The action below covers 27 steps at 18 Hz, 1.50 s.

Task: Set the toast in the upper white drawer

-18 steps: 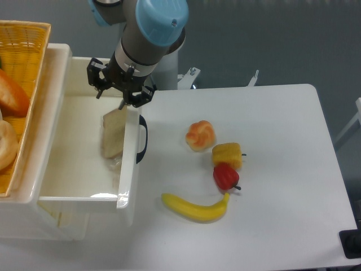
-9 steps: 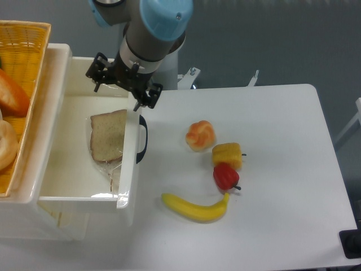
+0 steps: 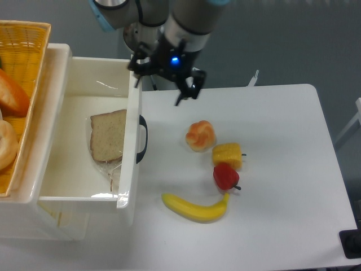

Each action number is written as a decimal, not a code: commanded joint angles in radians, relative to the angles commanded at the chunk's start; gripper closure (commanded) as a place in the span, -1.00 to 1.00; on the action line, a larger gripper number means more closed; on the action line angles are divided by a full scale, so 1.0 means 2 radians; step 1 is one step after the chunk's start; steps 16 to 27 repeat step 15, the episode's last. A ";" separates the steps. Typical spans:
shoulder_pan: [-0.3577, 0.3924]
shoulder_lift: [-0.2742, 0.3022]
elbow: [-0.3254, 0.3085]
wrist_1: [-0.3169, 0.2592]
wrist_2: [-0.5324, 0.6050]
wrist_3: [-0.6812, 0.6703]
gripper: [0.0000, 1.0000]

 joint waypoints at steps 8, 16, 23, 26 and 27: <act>0.021 -0.029 -0.047 0.115 0.064 0.114 -1.00; 0.022 -0.043 -0.052 0.153 0.088 0.114 -1.00; 0.022 -0.043 -0.052 0.153 0.088 0.114 -1.00; 0.022 -0.043 -0.052 0.153 0.088 0.114 -1.00; 0.022 -0.043 -0.052 0.153 0.088 0.114 -1.00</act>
